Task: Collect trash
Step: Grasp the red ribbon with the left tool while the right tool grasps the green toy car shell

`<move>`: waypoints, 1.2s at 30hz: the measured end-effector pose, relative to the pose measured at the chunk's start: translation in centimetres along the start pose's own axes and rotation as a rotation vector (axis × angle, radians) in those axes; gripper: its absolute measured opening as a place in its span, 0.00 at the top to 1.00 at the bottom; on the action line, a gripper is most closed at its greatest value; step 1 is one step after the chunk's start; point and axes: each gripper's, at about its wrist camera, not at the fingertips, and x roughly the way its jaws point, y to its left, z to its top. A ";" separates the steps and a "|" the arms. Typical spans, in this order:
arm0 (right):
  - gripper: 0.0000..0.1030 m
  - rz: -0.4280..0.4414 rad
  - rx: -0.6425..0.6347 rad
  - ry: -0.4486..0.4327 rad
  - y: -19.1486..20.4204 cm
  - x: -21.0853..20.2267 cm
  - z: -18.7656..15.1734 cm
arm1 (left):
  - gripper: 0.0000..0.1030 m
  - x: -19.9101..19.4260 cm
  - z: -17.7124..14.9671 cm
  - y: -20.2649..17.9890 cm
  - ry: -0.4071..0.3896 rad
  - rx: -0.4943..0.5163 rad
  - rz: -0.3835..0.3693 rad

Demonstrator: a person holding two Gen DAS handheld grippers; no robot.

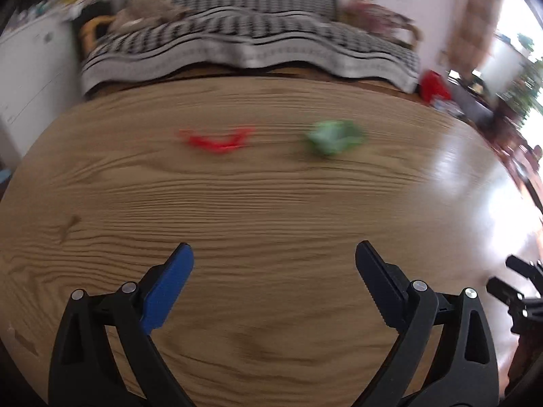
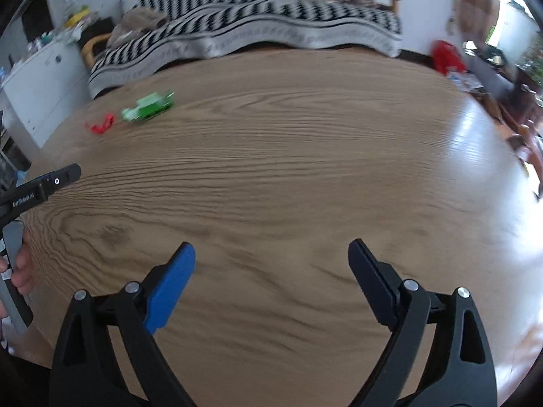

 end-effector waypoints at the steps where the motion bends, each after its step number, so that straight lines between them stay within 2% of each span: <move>1: 0.14 0.008 -0.020 0.001 1.4 0.9 0.6 | 0.09 0.5 0.0 1.6 0.011 -0.024 0.008; 4: 0.12 0.011 -0.070 0.000 4.7 3.3 1.9 | 0.09 1.8 1.0 4.0 0.018 -0.064 0.021; 7: 0.08 0.006 -0.113 -0.029 7.7 5.0 3.2 | 0.09 3.1 1.9 4.7 0.024 -0.062 0.021; 12: 0.06 0.024 -0.155 -0.036 11.2 8.0 6.6 | 0.06 5.7 4.2 4.9 0.006 -0.035 0.070; 17: 0.05 0.056 -0.179 -0.035 13.0 10.8 10.8 | 0.06 7.2 5.7 4.3 0.026 0.018 0.103; 21: 0.05 0.088 -0.200 -0.035 14.5 12.5 13.1 | 0.06 8.1 6.9 4.8 0.026 0.010 0.109; 30: 0.05 0.113 -0.259 -0.030 16.3 14.2 15.2 | 0.06 9.6 8.7 5.1 0.025 0.010 0.106; 36: 0.06 0.108 -0.284 -0.027 16.7 14.5 15.3 | 0.06 9.8 8.9 4.9 0.024 0.012 0.099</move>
